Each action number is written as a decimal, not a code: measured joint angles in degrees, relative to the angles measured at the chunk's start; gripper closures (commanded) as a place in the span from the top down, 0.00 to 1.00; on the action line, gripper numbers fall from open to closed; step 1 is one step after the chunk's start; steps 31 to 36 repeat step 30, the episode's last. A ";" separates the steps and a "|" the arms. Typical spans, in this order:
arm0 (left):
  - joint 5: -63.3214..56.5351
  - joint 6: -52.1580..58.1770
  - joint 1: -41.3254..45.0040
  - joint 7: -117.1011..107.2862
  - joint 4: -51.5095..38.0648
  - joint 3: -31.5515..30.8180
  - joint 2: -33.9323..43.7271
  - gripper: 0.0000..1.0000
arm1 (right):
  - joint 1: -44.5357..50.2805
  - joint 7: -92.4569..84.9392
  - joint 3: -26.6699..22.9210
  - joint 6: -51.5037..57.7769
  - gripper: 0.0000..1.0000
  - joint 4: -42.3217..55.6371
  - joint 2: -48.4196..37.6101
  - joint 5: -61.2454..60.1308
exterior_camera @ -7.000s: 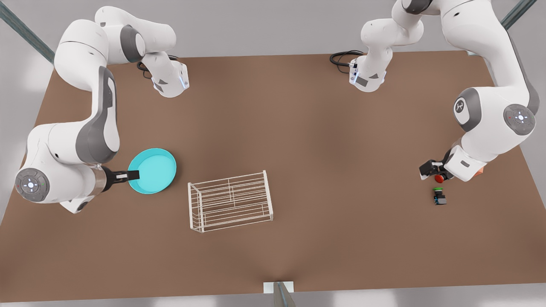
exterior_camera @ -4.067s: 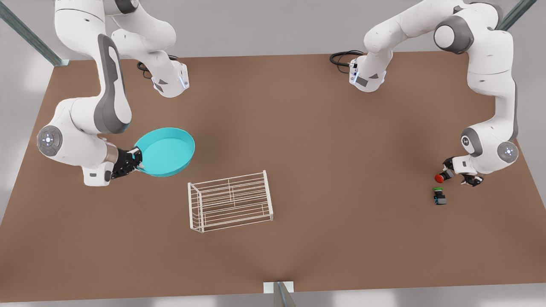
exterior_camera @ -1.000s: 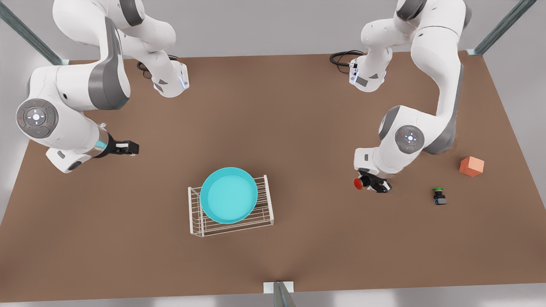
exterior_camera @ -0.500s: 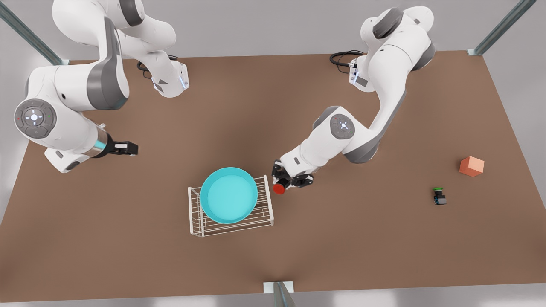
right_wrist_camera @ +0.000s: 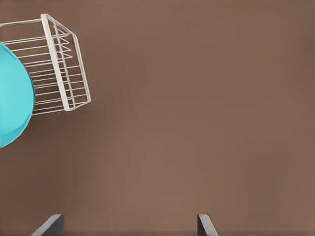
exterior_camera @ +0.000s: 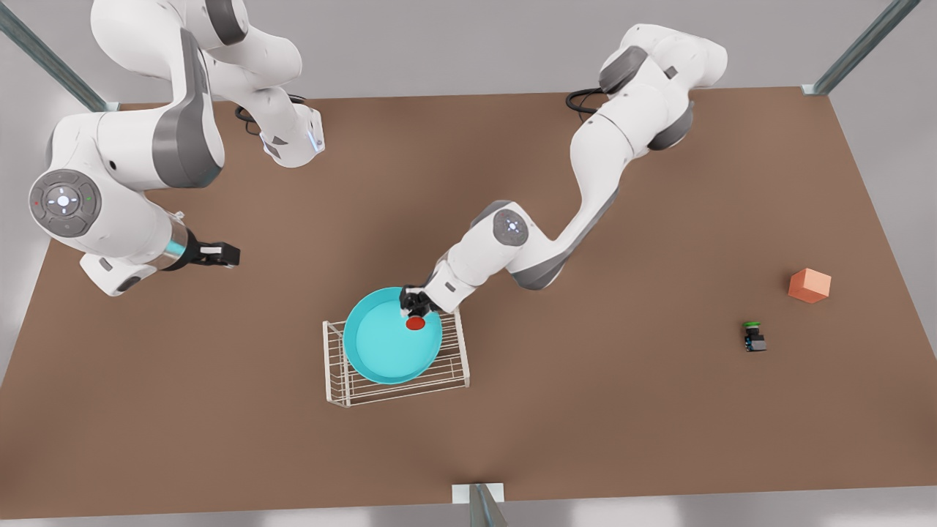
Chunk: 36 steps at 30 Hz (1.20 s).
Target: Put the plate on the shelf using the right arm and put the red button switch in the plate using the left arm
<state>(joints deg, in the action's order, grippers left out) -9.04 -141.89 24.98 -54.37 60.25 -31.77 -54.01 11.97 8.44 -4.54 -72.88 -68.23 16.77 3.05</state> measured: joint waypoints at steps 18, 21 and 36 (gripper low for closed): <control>-3.19 21.50 -22.10 -8.37 7.42 -2.13 13.86 1.00 | 0.01 0.31 -0.03 0.00 1.00 0.00 0.00 0.01; -3.35 33.92 -38.25 -3.26 22.73 -3.92 25.99 1.00 | -0.09 0.34 -0.52 0.01 1.00 0.05 0.00 -0.56; -1.94 52.88 -48.41 11.06 28.05 -4.14 32.20 1.00 | -0.39 2.13 -0.06 -0.06 1.00 0.03 0.06 -1.58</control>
